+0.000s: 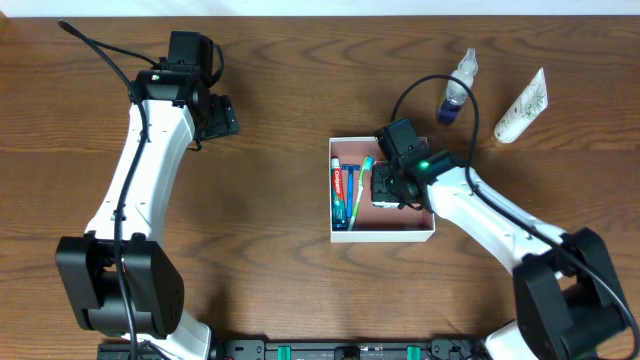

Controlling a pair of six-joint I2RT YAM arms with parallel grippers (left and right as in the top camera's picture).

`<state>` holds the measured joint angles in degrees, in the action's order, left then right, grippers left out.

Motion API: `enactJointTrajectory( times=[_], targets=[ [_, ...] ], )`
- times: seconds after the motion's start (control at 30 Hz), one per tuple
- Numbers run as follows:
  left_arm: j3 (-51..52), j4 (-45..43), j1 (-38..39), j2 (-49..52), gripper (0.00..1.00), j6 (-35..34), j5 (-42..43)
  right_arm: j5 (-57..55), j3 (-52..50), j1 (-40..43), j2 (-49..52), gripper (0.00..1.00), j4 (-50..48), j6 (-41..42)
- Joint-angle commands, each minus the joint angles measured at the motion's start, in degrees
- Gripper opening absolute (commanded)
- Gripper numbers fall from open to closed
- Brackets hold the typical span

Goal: Pack container
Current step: 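Carry the soap bar left and lower it into the box, then set the soap upright beside the toothbrush and open right gripper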

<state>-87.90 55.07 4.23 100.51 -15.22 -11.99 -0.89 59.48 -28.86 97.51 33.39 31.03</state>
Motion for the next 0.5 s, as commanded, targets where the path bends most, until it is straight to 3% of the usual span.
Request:
enactJointTrajectory(
  times=[0.0,0.47],
  targets=[
    [-1.1,0.0,-0.2,-0.5,0.98,-0.5,0.0,-0.6,0.1,-0.5,1.6,0.31,-0.5,0.6],
    [-1.1,0.0,-0.2,-0.5,0.98,-0.5,0.0,-0.4,0.1,-0.5,2.6,0.31,-2.2,-0.2]
  ],
)
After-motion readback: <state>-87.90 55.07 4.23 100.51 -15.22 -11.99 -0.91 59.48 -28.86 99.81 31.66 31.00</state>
